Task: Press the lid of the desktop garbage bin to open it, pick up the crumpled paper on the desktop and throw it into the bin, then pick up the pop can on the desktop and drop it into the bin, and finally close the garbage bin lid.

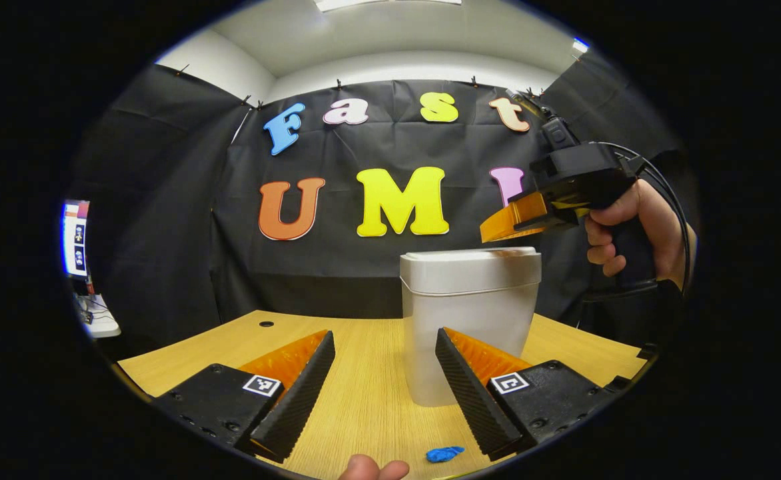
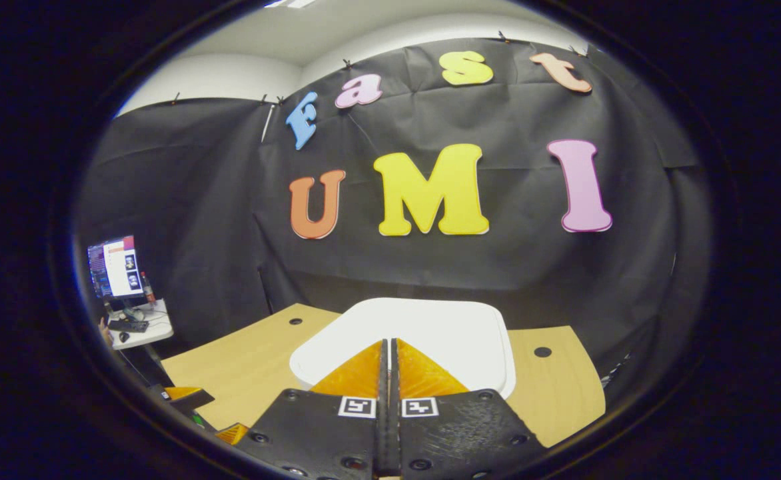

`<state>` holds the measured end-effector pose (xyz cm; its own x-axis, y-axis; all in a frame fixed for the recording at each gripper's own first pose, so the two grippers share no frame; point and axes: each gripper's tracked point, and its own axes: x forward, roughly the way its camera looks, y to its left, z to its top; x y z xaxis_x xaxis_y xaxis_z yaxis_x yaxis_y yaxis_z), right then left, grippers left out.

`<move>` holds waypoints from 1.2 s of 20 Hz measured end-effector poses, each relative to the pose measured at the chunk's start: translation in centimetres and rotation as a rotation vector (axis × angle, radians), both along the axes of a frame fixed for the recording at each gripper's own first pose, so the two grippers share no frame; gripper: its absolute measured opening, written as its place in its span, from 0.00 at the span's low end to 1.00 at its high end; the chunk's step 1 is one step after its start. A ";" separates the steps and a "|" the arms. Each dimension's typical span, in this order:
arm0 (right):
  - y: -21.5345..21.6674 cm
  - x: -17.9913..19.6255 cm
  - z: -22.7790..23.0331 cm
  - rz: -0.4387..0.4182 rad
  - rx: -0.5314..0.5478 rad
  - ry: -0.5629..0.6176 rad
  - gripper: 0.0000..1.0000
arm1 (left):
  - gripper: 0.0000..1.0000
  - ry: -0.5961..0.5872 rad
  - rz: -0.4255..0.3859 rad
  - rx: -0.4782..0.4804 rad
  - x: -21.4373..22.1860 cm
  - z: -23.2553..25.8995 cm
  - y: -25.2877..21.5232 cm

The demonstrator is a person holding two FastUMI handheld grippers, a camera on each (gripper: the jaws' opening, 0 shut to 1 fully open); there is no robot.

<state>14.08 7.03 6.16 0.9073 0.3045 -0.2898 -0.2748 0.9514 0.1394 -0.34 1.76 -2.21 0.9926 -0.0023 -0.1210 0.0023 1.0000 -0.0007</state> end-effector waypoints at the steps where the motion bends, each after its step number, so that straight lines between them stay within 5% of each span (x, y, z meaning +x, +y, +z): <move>1: 0.1 0.0 -0.9 0.008 -0.004 0.032 0.00 | 0.98 -0.003 -0.006 0.002 -0.1 0.2 -0.3; 8: 0.5 -0.3 -2.0 0.111 -0.029 0.123 0.00 | 0.98 0.008 -0.024 0.009 0.2 -0.5 -1.0; 12: 0.6 -0.1 -0.5 0.093 -0.110 0.056 0.01 | 0.98 -0.012 -0.025 0.034 0.3 0.0 -1.0; 14: -1.4 0.0 0.7 -0.013 -0.132 -0.017 0.00 | 0.98 -0.024 -0.012 0.075 0.3 0.2 -0.4; 17: -2.6 0.1 4.7 -0.075 -0.041 -0.165 0.80 | 0.98 -0.025 0.014 0.100 0.6 -0.1 0.4; 18: -2.7 -0.1 5.7 -0.080 -0.008 -0.184 0.90 | 0.98 -0.023 0.011 0.082 0.7 -0.1 0.2; 24: -4.3 -1.6 8.3 -0.107 0.030 -0.268 0.95 | 0.98 -0.008 -0.012 -0.017 0.9 -0.5 0.6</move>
<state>12.46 2.73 14.43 0.9777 0.2081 -0.0282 -0.2042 0.9734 0.1038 0.55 2.40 -2.68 0.9935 -0.0158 -0.1125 0.0140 0.9998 -0.0174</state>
